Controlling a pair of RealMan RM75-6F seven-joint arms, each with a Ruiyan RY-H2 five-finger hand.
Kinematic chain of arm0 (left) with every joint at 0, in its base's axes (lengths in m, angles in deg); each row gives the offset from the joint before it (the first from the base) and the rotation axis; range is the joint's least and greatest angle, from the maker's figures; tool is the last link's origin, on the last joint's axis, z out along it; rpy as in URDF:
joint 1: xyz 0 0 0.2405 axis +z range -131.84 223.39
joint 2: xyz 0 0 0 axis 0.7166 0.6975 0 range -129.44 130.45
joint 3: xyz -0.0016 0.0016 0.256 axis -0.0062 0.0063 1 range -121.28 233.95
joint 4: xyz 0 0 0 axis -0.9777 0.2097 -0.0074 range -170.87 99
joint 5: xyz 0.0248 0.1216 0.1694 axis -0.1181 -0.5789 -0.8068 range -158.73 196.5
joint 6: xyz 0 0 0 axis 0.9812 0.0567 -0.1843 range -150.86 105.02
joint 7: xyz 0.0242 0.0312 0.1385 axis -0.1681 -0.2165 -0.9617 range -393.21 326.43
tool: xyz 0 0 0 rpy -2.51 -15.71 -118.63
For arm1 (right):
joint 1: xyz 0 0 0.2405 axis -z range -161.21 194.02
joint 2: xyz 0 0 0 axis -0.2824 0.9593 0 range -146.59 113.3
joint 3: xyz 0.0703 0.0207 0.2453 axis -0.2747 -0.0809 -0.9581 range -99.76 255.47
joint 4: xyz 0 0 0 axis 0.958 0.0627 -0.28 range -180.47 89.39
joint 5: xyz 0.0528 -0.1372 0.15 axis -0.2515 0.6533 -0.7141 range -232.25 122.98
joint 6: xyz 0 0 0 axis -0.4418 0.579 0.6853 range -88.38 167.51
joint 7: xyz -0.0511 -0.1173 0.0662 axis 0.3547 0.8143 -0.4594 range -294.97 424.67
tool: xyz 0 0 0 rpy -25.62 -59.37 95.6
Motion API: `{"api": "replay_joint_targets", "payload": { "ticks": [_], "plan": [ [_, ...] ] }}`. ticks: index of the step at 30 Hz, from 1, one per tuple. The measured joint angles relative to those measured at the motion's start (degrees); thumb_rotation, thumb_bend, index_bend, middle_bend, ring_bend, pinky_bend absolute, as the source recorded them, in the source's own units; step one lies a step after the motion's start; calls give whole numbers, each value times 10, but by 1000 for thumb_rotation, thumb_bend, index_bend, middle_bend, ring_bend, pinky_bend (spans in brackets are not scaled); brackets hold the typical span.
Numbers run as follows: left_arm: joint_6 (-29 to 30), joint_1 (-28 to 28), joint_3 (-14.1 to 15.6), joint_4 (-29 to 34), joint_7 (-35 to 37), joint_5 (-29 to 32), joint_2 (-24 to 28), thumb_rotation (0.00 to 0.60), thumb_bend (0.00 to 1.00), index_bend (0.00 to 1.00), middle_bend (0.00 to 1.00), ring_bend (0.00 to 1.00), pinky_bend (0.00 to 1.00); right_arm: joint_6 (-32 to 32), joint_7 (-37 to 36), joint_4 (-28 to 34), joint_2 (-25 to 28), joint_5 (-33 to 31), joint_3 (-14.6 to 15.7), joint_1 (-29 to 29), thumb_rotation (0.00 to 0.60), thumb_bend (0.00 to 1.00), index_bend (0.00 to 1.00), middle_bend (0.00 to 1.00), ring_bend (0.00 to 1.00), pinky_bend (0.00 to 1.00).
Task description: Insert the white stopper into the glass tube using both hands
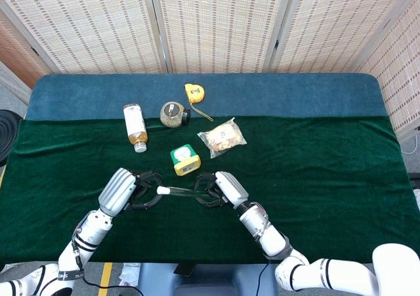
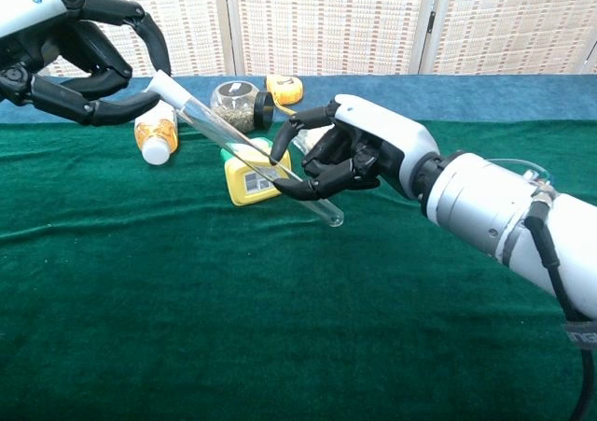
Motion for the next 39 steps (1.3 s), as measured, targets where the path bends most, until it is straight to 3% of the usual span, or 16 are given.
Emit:
{"api": "replay_joint_targets", "payload": {
  "ticks": [39],
  "plan": [
    [-1, -5, 6, -7, 1, 4, -9, 600, 481, 623, 1000, 923, 847, 7, 15, -1, -24, -13, -8, -9, 600, 640, 826, 1000, 1000, 1000]
  ]
}}
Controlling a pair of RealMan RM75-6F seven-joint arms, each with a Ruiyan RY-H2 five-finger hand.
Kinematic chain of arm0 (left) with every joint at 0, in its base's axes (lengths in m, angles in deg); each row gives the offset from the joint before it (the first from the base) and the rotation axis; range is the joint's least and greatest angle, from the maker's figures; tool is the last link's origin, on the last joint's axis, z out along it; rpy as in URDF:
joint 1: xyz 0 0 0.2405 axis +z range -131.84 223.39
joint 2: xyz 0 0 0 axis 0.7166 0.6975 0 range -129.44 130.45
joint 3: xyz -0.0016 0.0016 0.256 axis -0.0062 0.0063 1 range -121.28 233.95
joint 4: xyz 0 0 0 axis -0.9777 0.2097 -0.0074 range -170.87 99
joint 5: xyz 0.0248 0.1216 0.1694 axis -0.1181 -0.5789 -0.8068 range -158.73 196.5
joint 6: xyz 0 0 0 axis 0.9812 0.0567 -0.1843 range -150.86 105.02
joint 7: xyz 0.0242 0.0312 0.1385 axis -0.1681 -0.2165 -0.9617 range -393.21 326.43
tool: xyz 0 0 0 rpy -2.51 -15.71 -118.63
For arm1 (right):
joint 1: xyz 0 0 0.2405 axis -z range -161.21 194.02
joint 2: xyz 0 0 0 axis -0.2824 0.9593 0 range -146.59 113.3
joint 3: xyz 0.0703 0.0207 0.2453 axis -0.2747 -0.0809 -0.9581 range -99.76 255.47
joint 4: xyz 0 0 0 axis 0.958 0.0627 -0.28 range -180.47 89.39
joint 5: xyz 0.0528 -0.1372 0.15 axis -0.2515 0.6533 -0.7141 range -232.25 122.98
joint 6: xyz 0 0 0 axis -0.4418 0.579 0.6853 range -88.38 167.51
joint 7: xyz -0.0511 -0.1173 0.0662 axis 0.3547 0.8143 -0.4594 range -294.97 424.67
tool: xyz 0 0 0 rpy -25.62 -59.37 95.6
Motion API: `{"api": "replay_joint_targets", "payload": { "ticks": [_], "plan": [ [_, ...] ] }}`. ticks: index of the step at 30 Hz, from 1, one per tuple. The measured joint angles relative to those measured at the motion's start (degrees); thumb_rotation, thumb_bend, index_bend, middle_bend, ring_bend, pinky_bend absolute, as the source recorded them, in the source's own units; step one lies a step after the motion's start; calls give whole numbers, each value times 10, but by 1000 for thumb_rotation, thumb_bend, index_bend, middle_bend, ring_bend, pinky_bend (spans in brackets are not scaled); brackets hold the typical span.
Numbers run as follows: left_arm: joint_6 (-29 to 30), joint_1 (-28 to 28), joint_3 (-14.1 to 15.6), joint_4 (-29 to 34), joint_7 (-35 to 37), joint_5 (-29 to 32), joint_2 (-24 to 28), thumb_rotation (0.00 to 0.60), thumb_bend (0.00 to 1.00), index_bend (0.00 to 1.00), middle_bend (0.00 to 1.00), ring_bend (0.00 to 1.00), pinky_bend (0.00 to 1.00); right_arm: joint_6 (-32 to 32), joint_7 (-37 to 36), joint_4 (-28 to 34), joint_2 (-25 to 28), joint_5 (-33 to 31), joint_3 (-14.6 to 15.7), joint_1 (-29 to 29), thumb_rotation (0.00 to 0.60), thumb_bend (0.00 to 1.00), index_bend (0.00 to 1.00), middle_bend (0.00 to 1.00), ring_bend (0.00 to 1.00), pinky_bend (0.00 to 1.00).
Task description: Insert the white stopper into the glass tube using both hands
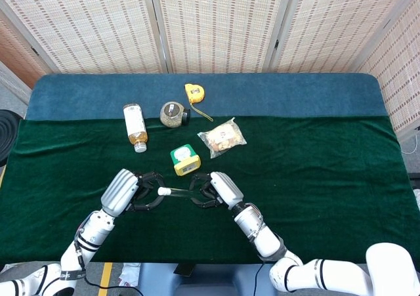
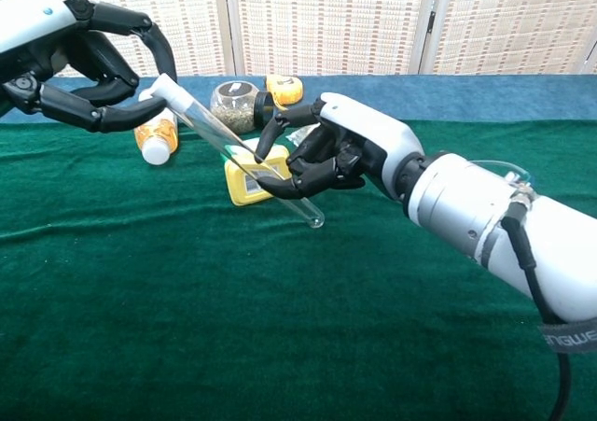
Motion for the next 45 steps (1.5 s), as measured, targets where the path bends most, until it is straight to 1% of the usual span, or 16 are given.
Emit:
{"api": "replay_joint_targets", "payload": {
  "ticks": [4, 6, 7, 9, 11, 12, 14, 16, 18, 21, 24, 28, 34, 36, 40, 45],
  "plan": [
    [0, 0, 1, 0, -1, 0, 1, 600, 480, 610, 1000, 921, 847, 0, 4, 0, -1, 0, 0, -1, 600, 640, 826, 1000, 1000, 1000],
    [-3, 0, 2, 1, -3, 1, 3, 600, 475, 553, 1000, 915, 847, 1, 8, 1, -1, -1, -1, -2, 600, 640, 826, 1000, 1000, 1000],
    [-6, -1, 2, 2, -4, 2, 5, 600, 463, 477, 1000, 908, 846, 1, 9, 2, -1, -1, -1, -1, 600, 640, 826, 1000, 1000, 1000],
    [-14, -1, 4, 5, -8, 6, 11, 600, 404, 299, 1000, 884, 846, 3, 12, 4, 0, -2, -1, 0, 600, 641, 827, 1000, 1000, 1000],
    [-23, -3, 6, 9, -12, 11, 20, 600, 323, 152, 969, 817, 833, 6, 18, 4, 2, -2, 1, 1, 600, 641, 828, 1000, 1000, 1000],
    [-27, -3, 7, 11, -13, 13, 24, 600, 301, 110, 933, 775, 824, 7, 22, 4, 3, -3, 2, 2, 600, 641, 828, 1000, 1000, 1000],
    [-33, -3, 8, 15, -12, 16, 34, 600, 270, 55, 800, 660, 804, 8, 33, 6, 8, -5, 4, 4, 600, 641, 827, 1000, 1000, 1000],
    [-32, -2, 9, 15, -9, 17, 39, 600, 263, 44, 699, 578, 779, 9, 44, 9, 14, -7, 6, 6, 600, 643, 827, 1000, 1000, 1000],
    [-30, 0, 9, 13, -5, 18, 44, 600, 261, 38, 584, 474, 694, 10, 62, 11, 22, -10, 8, 8, 600, 644, 827, 1000, 1000, 1000],
    [-26, 5, 8, 9, 0, 24, 57, 600, 261, 36, 504, 375, 559, 10, 95, 15, 36, -19, 12, 10, 600, 644, 827, 1000, 1000, 1000],
    [-25, 11, 8, 3, 6, 36, 70, 600, 261, 36, 474, 331, 466, 9, 133, 14, 48, -32, 16, 11, 600, 644, 827, 1000, 1000, 1000],
    [-22, 21, 7, -7, 12, 49, 79, 600, 261, 36, 466, 316, 421, 4, 175, -4, 50, -53, 23, 10, 600, 644, 827, 1000, 1000, 1000],
    [-13, 37, 11, -17, 12, 58, 85, 600, 260, 32, 435, 288, 356, 6, 213, -58, 28, -57, 39, 9, 600, 644, 825, 1000, 1000, 1000],
    [-11, 40, 12, -21, 12, 59, 86, 600, 261, 29, 427, 279, 331, 11, 220, -78, 16, -54, 44, 10, 600, 644, 785, 1000, 1000, 1000],
    [-9, 45, 13, -26, 16, 59, 86, 600, 260, 34, 425, 273, 303, 16, 225, -107, -1, -48, 51, 13, 600, 644, 610, 1000, 1000, 1000],
    [-11, 48, 14, -31, 19, 61, 84, 600, 260, 45, 425, 272, 288, 20, 228, -127, -13, -40, 60, 22, 600, 644, 426, 986, 1000, 1000]
  ]
}}
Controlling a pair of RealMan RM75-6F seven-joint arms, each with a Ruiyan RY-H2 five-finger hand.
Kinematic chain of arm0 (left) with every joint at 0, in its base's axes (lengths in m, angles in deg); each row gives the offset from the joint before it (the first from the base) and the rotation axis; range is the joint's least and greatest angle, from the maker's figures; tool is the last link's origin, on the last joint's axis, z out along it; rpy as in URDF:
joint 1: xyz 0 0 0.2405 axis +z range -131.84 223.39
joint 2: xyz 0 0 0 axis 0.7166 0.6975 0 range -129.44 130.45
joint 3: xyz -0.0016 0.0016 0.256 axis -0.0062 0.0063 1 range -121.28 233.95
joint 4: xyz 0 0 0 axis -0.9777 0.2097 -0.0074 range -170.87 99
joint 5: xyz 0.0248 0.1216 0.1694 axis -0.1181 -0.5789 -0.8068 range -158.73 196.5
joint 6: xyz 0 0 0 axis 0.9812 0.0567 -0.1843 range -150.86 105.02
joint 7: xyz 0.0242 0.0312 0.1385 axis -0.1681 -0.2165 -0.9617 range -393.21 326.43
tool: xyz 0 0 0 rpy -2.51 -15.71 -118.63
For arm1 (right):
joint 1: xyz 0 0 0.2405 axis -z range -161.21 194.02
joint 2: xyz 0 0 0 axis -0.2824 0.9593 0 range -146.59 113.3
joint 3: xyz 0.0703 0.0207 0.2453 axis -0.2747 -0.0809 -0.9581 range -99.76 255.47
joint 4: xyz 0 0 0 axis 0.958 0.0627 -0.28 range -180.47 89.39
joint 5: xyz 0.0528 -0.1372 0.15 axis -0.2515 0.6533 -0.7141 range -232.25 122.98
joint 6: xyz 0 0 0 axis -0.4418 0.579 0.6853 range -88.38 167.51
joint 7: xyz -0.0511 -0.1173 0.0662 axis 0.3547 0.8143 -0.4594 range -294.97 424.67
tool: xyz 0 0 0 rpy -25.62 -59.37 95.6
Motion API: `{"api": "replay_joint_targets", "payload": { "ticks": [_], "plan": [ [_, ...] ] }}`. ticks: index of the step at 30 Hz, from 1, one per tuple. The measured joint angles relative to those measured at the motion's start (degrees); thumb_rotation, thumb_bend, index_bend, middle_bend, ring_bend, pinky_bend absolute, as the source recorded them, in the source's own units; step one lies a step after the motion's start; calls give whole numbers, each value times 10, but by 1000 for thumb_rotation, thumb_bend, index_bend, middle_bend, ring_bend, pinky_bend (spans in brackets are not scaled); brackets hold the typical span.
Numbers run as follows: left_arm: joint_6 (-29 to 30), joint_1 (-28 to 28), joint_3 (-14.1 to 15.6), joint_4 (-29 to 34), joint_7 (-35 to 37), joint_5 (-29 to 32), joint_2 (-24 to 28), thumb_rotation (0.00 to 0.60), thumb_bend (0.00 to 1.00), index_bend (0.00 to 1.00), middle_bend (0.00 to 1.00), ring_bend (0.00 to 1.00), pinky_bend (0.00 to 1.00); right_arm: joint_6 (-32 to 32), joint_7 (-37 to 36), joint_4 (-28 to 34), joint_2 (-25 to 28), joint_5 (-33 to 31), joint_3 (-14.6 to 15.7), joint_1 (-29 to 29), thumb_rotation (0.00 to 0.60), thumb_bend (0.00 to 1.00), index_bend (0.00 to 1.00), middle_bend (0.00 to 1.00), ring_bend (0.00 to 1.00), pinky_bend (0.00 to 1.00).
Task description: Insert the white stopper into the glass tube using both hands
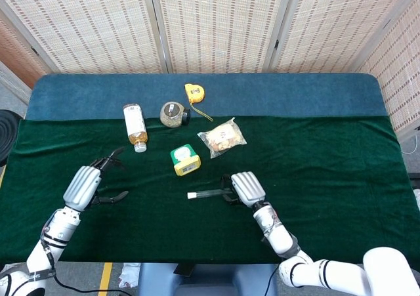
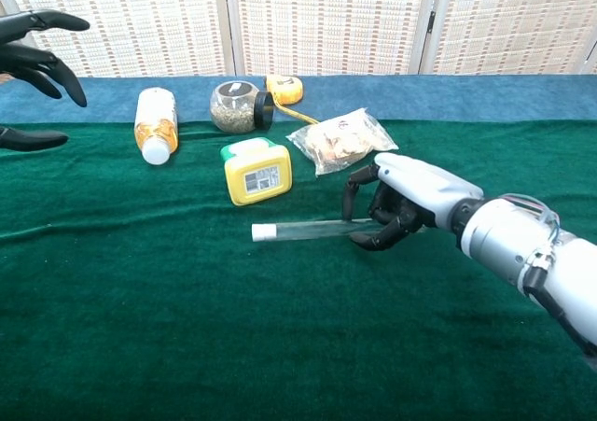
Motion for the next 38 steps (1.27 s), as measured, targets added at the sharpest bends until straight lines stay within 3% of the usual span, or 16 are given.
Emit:
{"api": "replay_joint_targets", "payload": {
  "ticks": [5, 8, 11, 15, 18, 21, 24, 26, 29, 33, 38],
  "plan": [
    [-3, 2, -1, -4, 0, 5, 0, 600, 260, 53, 422, 269, 280, -6, 10, 4, 7, -1, 3, 4, 600, 562, 265, 965, 1000, 1000],
    [-10, 4, -1, -4, 0, 13, 2, 600, 260, 53, 408, 256, 277, -4, 22, 9, 11, -6, 3, 8, 600, 498, 227, 962, 1000, 1000],
    [-17, 6, 0, 0, -7, 23, 13, 600, 260, 61, 385, 234, 265, 8, 31, 27, 20, -6, 1, 15, 600, 496, 187, 953, 1000, 1000],
    [-18, 13, -3, 5, -24, 40, 28, 600, 261, 119, 381, 231, 254, 37, 34, 79, 63, 6, -3, 28, 600, 495, 177, 904, 1000, 1000],
    [-12, 21, -6, 1, -50, 55, 35, 600, 268, 147, 377, 238, 262, 58, 41, 127, 110, 14, -5, 41, 600, 496, 217, 795, 947, 977],
    [-3, 31, -10, -6, -95, 80, 40, 600, 273, 164, 375, 245, 253, 88, 53, 184, 176, 25, -6, 60, 600, 494, 248, 622, 808, 823],
    [12, 48, -16, -16, -136, 116, 43, 600, 274, 188, 375, 245, 220, 127, 67, 232, 244, 43, -3, 87, 600, 494, 249, 423, 603, 578],
    [20, 59, -18, -23, -138, 129, 45, 600, 275, 195, 375, 245, 200, 157, 71, 256, 288, 57, 4, 112, 600, 494, 231, 292, 446, 396],
    [36, 84, -15, -39, -117, 133, 46, 600, 274, 201, 375, 244, 177, 183, 53, 273, 334, 76, 21, 146, 600, 494, 178, 183, 321, 250],
    [60, 118, -2, -51, -110, 129, 46, 600, 275, 204, 375, 239, 146, 213, 18, 269, 360, 99, 40, 185, 600, 493, 135, 138, 249, 145],
    [103, 151, 11, -54, -121, 112, 40, 600, 274, 206, 375, 238, 142, 283, -15, 252, 378, 117, 62, 250, 600, 493, 133, 139, 229, 119]
  ]
}}
